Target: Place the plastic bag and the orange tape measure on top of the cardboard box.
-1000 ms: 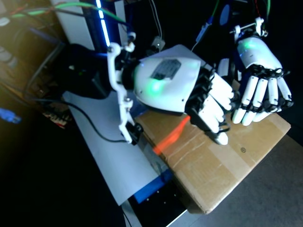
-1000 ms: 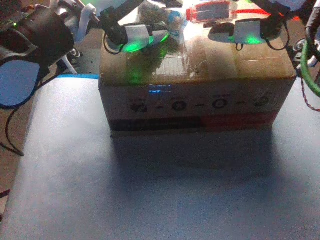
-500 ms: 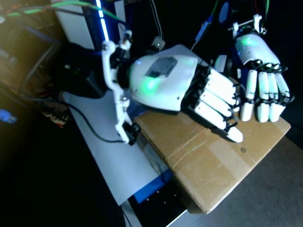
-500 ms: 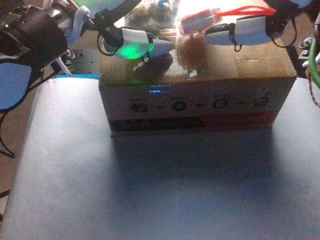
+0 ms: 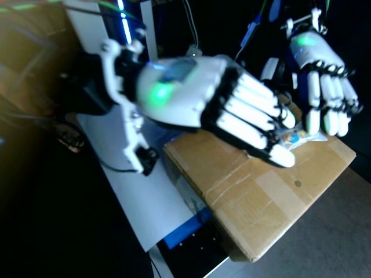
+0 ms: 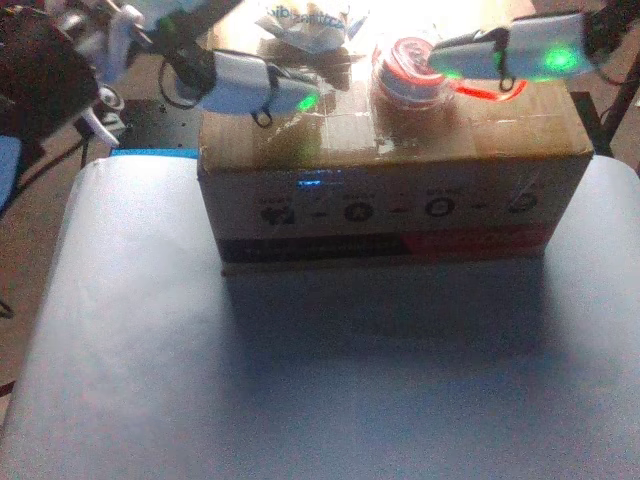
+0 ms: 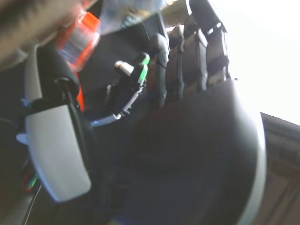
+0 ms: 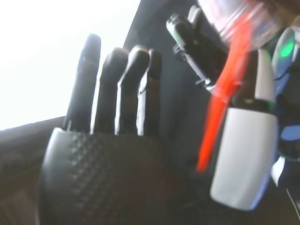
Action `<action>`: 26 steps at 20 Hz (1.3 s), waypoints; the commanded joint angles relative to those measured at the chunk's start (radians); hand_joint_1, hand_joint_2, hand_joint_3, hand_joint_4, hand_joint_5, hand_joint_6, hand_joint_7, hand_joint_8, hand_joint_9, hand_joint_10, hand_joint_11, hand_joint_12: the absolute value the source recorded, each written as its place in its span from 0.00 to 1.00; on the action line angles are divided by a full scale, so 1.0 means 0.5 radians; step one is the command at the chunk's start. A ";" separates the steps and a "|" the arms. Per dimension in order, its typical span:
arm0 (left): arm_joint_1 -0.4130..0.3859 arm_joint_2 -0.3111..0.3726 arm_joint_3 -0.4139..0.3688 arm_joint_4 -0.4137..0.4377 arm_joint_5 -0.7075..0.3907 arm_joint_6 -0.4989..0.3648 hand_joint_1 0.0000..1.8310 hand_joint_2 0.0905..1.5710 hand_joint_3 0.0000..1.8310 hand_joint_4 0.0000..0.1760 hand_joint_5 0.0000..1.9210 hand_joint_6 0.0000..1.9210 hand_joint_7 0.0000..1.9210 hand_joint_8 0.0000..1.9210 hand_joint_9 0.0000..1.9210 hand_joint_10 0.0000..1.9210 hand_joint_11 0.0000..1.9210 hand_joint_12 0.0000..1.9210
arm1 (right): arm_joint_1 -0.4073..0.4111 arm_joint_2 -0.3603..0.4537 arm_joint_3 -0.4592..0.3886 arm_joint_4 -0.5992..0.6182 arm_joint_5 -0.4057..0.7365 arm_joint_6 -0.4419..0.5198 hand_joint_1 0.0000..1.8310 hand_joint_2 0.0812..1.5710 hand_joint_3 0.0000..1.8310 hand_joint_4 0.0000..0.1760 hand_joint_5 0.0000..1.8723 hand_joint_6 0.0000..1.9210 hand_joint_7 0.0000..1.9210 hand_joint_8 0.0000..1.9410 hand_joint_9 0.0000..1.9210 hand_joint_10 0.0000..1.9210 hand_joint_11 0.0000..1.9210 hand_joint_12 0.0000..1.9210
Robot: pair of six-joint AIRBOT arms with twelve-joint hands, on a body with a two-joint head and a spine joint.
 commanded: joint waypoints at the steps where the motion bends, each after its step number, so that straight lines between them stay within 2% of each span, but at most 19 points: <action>1: -0.020 0.016 -0.009 0.046 0.303 -0.003 0.46 0.59 0.00 0.00 0.14 0.00 0.13 0.00 0.14 0.03 0.00 0.72 | 0.022 0.003 -0.012 -0.061 -0.277 0.003 0.44 0.50 0.00 0.00 0.20 0.18 0.16 0.81 0.19 0.97 0.23 1.00; 3: -0.022 0.052 -0.037 0.046 0.357 -0.003 0.47 0.58 0.00 0.15 0.14 0.00 0.12 0.00 0.12 0.02 0.00 0.65 | 0.021 0.031 -0.037 -0.066 -0.325 0.003 0.46 0.53 0.01 0.00 0.21 0.21 0.19 0.75 0.23 0.92 0.27 1.00; 6: -0.020 0.131 -0.110 0.046 0.463 -0.003 0.48 0.57 0.00 0.10 0.15 0.00 0.14 0.00 0.14 0.02 0.00 0.68 | 0.013 0.109 -0.107 -0.080 -0.399 0.003 0.46 0.53 0.00 0.00 0.20 0.21 0.18 0.74 0.20 0.91 0.24 1.00; 7: -0.020 0.160 -0.134 0.046 0.506 -0.003 0.48 0.57 0.00 0.17 0.15 0.00 0.14 0.00 0.14 0.02 0.00 0.66 | 0.012 0.135 -0.126 -0.080 -0.422 0.003 0.49 0.54 0.01 0.00 0.20 0.20 0.17 0.72 0.22 0.87 0.23 1.00; 8: -0.020 0.191 -0.157 0.046 0.544 -0.002 0.51 0.57 0.00 0.03 0.17 0.01 0.15 0.00 0.15 0.02 0.00 0.71 | 0.012 0.154 -0.142 -0.080 -0.438 0.003 0.56 0.51 0.00 0.00 0.22 0.18 0.24 0.79 0.34 0.91 0.36 1.00; 9: -0.019 0.221 -0.179 0.046 0.583 -0.002 0.50 0.56 0.00 0.02 0.19 0.01 0.18 0.01 0.18 0.04 0.00 0.80 | 0.012 0.172 -0.158 -0.080 -0.449 0.003 0.58 0.54 0.01 0.00 0.23 0.13 0.23 0.87 0.36 0.98 0.41 1.00; 10: -0.015 0.260 -0.208 0.046 0.645 -0.002 0.49 0.57 0.00 0.10 0.19 0.01 0.18 0.01 0.18 0.04 0.00 0.81 | 0.007 0.202 -0.181 -0.080 -0.502 0.003 0.56 0.55 0.01 0.00 0.22 0.13 0.19 0.86 0.29 0.96 0.34 1.00; 11: -0.010 0.294 -0.233 0.046 0.698 -0.002 0.53 0.57 0.00 0.04 0.20 0.02 0.20 0.02 0.21 0.07 0.01 0.84 | -0.008 0.231 -0.205 -0.080 -0.565 0.003 0.56 0.55 0.01 0.00 0.20 0.12 0.18 0.80 0.27 0.95 0.36 1.00; 12: -0.007 0.313 -0.249 0.046 0.742 -0.002 0.54 0.57 0.00 0.00 0.21 0.02 0.22 0.01 0.21 0.13 0.05 0.83 | -0.019 0.253 -0.220 -0.080 -0.603 0.003 0.59 0.57 0.01 0.00 0.20 0.16 0.22 0.88 0.37 0.99 0.47 1.00; 13: -0.001 0.366 -0.282 0.046 0.827 -0.004 0.57 0.56 0.00 0.06 0.22 0.02 0.24 0.01 0.18 0.28 0.09 0.81 | -0.031 0.298 -0.250 -0.080 -0.660 0.003 0.52 0.58 0.00 0.00 0.10 0.47 0.14 0.84 0.25 0.95 0.34 1.00; 14: 0.006 0.396 -0.301 0.046 0.881 -0.005 0.58 0.57 0.00 0.19 0.22 0.02 0.24 0.01 0.15 0.34 0.09 0.82 | -0.047 0.329 -0.271 -0.080 -0.704 0.003 0.45 0.56 0.00 0.00 0.05 0.58 0.10 0.81 0.16 0.91 0.23 1.00; 15: 0.014 0.428 -0.321 0.046 0.935 -0.007 0.57 0.59 0.00 0.27 0.21 0.01 0.23 0.00 0.10 0.45 0.08 0.86 | -0.073 0.364 -0.298 -0.080 -0.767 0.003 0.42 0.55 0.00 0.00 0.00 0.48 0.10 0.66 0.13 0.77 0.14 1.00; 17: 0.058 0.486 -0.362 0.046 1.051 -0.020 0.56 0.58 0.00 0.51 0.20 0.02 0.23 0.00 0.10 0.48 0.09 0.86 | -0.150 0.432 -0.350 -0.080 -0.909 0.003 0.46 0.58 0.00 0.00 0.11 0.25 0.14 0.47 0.18 0.68 0.17 0.98; 18: 0.087 0.527 -0.397 0.046 1.131 -0.025 0.55 0.61 0.01 0.38 0.20 0.02 0.24 0.01 0.11 0.50 0.09 0.85 | -0.202 0.480 -0.389 -0.080 -1.005 0.002 0.50 0.60 0.01 0.00 0.14 0.18 0.13 0.39 0.13 0.67 0.15 0.95; 20: 0.133 0.581 -0.445 0.046 1.255 -0.025 0.53 0.62 0.01 0.29 0.20 0.02 0.25 0.01 0.11 0.51 0.08 0.86 | -0.252 0.528 -0.435 -0.080 -1.101 0.002 0.53 0.63 0.01 0.00 0.15 0.20 0.10 0.46 0.09 0.69 0.12 0.93; 22: 0.192 0.631 -0.486 0.046 1.392 -0.030 0.51 0.65 0.00 0.08 0.17 0.08 0.23 0.03 0.08 0.55 0.06 0.88 | -0.281 0.558 -0.463 -0.080 -1.166 0.002 0.55 0.65 0.01 0.00 0.09 0.40 0.05 0.50 0.04 0.69 0.08 0.93; 23: 0.239 0.659 -0.506 0.046 1.471 -0.045 0.45 0.68 0.01 0.17 0.11 0.32 0.18 0.21 0.10 0.57 0.09 0.90 | -0.288 0.571 -0.474 -0.080 -1.182 0.002 0.50 0.69 0.02 0.00 0.02 0.54 0.03 0.61 0.02 0.77 0.06 0.95; 24: 0.272 0.676 -0.513 0.046 1.539 -0.071 0.46 0.66 0.00 0.22 0.11 0.40 0.16 0.33 0.14 0.57 0.17 0.87 | -0.297 0.579 -0.484 -0.080 -1.201 0.002 0.50 0.72 0.02 0.00 0.04 0.56 0.04 0.66 0.03 0.81 0.06 0.97; 26: 0.342 0.705 -0.523 0.030 1.675 -0.125 0.43 0.66 0.00 0.00 0.07 0.48 0.12 0.55 0.17 0.62 0.23 0.88 | -0.385 0.597 -0.518 -0.080 -1.342 0.002 0.55 0.74 0.02 0.00 0.12 0.68 0.11 0.71 0.08 0.80 0.06 0.97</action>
